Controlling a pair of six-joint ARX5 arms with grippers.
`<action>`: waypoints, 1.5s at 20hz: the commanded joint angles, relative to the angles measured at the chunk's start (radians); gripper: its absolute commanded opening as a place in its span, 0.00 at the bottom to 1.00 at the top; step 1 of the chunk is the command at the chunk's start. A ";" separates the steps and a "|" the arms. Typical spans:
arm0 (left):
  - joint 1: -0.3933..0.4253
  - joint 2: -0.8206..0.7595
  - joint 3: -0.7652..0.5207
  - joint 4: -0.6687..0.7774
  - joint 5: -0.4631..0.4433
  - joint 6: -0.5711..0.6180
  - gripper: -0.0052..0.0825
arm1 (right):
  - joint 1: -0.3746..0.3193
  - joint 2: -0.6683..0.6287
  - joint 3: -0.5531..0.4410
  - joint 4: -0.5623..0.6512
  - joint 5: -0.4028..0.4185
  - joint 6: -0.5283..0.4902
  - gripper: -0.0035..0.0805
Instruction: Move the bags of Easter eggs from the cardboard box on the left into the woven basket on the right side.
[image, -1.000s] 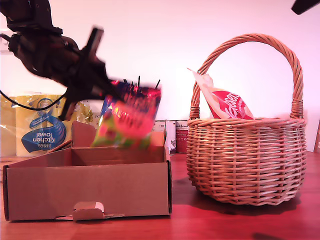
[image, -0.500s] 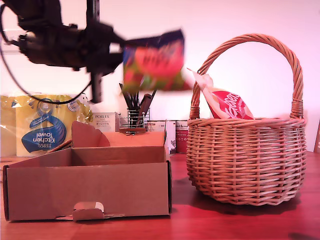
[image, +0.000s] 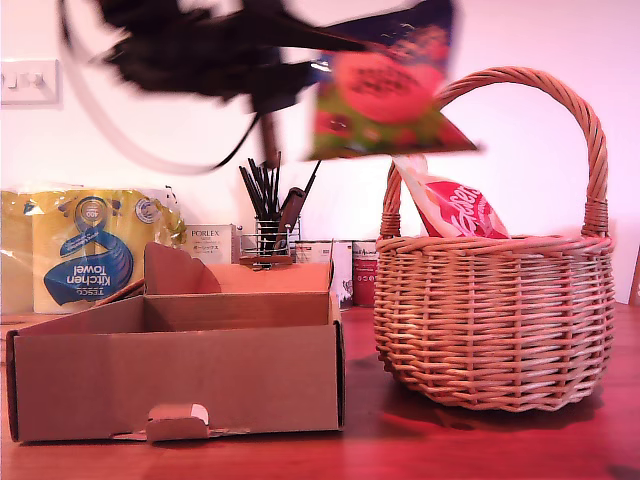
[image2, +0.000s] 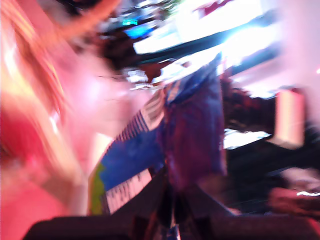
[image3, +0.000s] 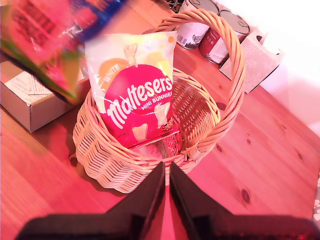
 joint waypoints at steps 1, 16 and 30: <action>-0.035 0.001 0.014 0.167 -0.145 -0.158 0.03 | -0.003 0.003 -0.015 0.006 -0.001 0.001 0.03; -0.357 0.038 0.013 0.343 -1.043 0.068 0.03 | -0.003 0.003 -0.015 -0.011 -0.010 -0.001 0.03; -0.344 0.099 0.013 0.404 -1.102 0.085 0.03 | -0.003 0.003 -0.015 -0.018 -0.010 -0.006 0.03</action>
